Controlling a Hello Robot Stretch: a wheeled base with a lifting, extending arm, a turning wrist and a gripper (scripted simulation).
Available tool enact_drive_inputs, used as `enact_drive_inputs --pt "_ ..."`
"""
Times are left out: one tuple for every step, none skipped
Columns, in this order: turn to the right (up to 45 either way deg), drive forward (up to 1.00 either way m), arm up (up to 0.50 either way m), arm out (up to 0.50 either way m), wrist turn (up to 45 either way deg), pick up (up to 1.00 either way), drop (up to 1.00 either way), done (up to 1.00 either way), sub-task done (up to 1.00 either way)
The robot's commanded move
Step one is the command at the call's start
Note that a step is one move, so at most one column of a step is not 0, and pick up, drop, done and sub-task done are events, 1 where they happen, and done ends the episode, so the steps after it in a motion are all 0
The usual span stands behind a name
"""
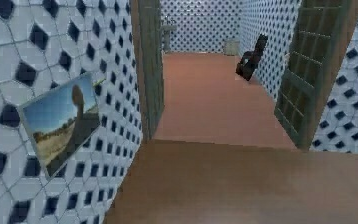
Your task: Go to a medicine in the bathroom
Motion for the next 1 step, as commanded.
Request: enact_drive_inputs --pt "15.0 0.0 0.0 0.0 0.0 0.0 0.0 0.0 0.0"
